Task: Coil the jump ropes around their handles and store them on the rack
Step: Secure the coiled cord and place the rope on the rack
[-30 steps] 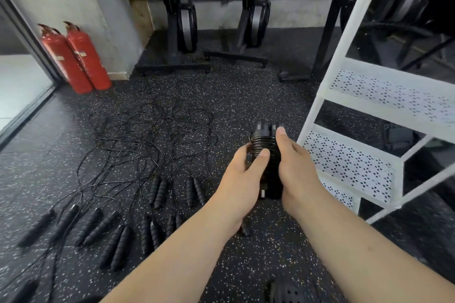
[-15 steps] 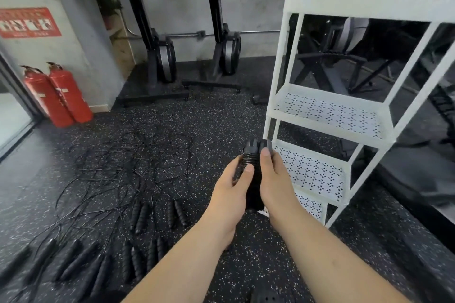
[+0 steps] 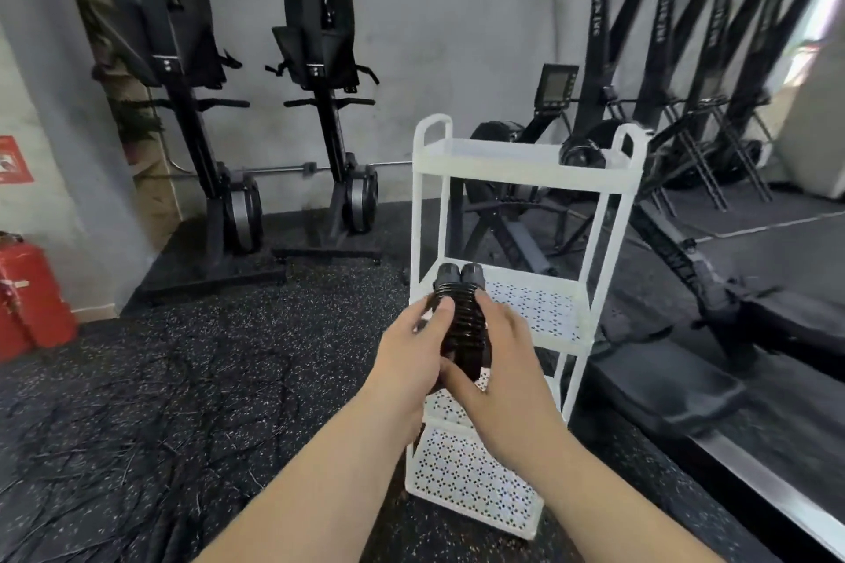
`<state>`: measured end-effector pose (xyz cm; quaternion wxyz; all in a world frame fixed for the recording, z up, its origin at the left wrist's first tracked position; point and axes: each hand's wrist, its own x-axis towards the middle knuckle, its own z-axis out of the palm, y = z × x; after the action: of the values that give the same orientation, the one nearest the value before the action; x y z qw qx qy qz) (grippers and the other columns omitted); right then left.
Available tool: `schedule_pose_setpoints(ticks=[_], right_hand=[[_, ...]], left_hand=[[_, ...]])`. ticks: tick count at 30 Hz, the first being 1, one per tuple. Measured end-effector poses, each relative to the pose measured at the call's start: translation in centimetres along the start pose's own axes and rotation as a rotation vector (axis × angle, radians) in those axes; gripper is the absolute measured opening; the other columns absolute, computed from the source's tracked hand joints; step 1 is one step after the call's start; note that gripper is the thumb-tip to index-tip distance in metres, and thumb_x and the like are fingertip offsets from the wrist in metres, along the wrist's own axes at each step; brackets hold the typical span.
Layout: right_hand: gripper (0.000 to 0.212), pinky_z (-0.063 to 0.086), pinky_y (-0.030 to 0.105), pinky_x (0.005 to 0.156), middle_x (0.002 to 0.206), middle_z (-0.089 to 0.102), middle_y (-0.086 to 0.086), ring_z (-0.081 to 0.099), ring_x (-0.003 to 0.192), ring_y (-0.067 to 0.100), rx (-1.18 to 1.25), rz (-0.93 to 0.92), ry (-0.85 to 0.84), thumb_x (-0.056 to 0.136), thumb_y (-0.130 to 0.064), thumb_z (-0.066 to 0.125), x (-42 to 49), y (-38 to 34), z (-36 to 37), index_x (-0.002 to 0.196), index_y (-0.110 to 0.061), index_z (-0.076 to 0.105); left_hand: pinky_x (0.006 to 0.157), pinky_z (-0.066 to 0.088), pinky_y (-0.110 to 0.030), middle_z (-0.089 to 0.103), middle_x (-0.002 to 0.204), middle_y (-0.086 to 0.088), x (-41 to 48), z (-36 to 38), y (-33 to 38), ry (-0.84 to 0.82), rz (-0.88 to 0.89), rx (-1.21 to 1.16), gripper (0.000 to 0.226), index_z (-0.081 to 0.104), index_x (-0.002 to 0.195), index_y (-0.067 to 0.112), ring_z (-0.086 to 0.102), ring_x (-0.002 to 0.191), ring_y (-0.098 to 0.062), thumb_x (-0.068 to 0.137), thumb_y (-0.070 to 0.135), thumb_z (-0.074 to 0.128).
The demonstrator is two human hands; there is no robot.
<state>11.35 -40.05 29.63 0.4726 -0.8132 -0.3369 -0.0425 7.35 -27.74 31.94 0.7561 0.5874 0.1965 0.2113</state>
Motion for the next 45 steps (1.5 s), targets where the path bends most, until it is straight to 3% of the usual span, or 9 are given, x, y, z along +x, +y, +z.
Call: schedule_pose_setpoints(ticks=[6,13,20,25,29,32,35,40,45], right_hand=[[0.084,0.031,0.002,0.106,0.170,0.012,-0.022,0.037,0.134,-0.011,-0.172,-0.172,0.057,0.092,-0.031,0.083,4.1,-2.6,-5.4,0.162,-0.039,0.037],[0.072,0.034,0.027,0.119,0.171,0.029,-0.003,0.043,0.147,0.020,-0.330,-0.190,0.182,0.101,-0.034,0.072,11.7,-5.6,-11.0,0.164,-0.025,0.039],[0.064,0.043,0.039,0.100,0.154,0.049,0.014,0.052,0.137,0.035,-0.527,-0.040,0.150,0.108,-0.051,0.055,20.5,-7.2,-15.5,0.158,-0.014,0.040],[0.049,0.052,0.046,0.095,0.136,0.056,0.017,0.057,0.123,0.036,-0.792,0.011,-0.018,0.110,-0.047,0.049,25.5,-4.7,-15.7,0.143,-0.011,0.049],[0.042,0.053,0.040,0.084,0.114,0.065,0.007,0.064,0.110,0.030,-0.919,0.041,-0.095,0.104,-0.048,0.061,27.5,-3.9,-16.6,0.129,-0.014,0.066],[0.056,0.054,0.046,0.104,0.137,0.066,-0.003,0.062,0.126,0.028,-0.910,0.048,-0.126,0.095,-0.060,0.069,28.3,-4.2,-17.3,0.143,-0.033,0.062],[0.056,0.052,0.041,0.108,0.140,0.066,-0.001,0.063,0.126,0.026,-0.929,0.074,-0.169,0.096,-0.056,0.070,28.9,-4.3,-17.6,0.144,-0.028,0.065],[0.037,0.062,0.038,0.082,0.089,0.073,-0.001,0.071,0.089,0.026,-0.894,0.155,-0.085,0.080,-0.052,0.077,29.8,-4.1,-17.0,0.097,-0.019,0.077],[0.047,0.051,0.040,0.091,0.114,0.070,-0.005,0.063,0.113,0.029,-1.017,0.136,-0.091,0.084,-0.067,0.072,30.2,-4.5,-16.7,0.119,-0.034,0.072]], left_hand=[[0.075,0.064,-0.031,0.082,0.103,0.005,2.0,4.2,5.9,-0.072,0.152,0.104,0.019,0.076,0.116,0.034,0.079,0.092,-0.011,0.108,0.042,0.061],[0.093,0.061,-0.043,0.077,0.113,0.002,6.0,7.6,12.5,-0.115,0.354,0.355,0.038,0.075,0.118,0.028,0.072,0.109,-0.022,0.106,0.048,0.045],[0.113,0.046,-0.045,0.056,0.153,-0.005,10.4,9.8,15.9,-0.080,0.591,1.219,0.049,0.045,0.157,0.022,0.055,0.136,-0.029,0.109,0.019,0.041],[0.118,0.035,-0.045,0.054,0.149,-0.008,12.2,10.6,15.6,-0.104,0.665,1.732,0.053,0.045,0.151,0.016,0.049,0.138,-0.031,0.098,0.017,0.049],[0.117,0.038,-0.045,0.050,0.155,-0.008,13.8,10.3,14.4,-0.151,0.681,1.704,0.057,0.042,0.156,0.018,0.048,0.139,-0.033,0.099,0.017,0.049],[0.122,0.033,-0.044,0.045,0.162,-0.003,14.4,9.7,14.2,-0.158,0.734,1.667,0.062,0.035,0.163,0.023,0.042,0.145,-0.030,0.103,0.019,0.047],[0.126,0.028,-0.043,0.036,0.169,0.001,14.7,9.2,14.2,-0.168,0.742,1.659,0.064,0.029,0.167,0.025,0.033,0.152,-0.027,0.105,0.021,0.047],[0.124,0.032,-0.045,0.041,0.165,0.000,15.2,9.5,14.1,-0.165,0.765,1.663,0.063,0.030,0.165,0.025,0.037,0.149,-0.028,0.104,0.023,0.048],[0.120,0.036,-0.044,0.045,0.160,-0.001,15.5,9.3,13.8,-0.167,0.791,1.661,0.063,0.033,0.163,0.023,0.040,0.145,-0.029,0.103,0.026,0.052]])
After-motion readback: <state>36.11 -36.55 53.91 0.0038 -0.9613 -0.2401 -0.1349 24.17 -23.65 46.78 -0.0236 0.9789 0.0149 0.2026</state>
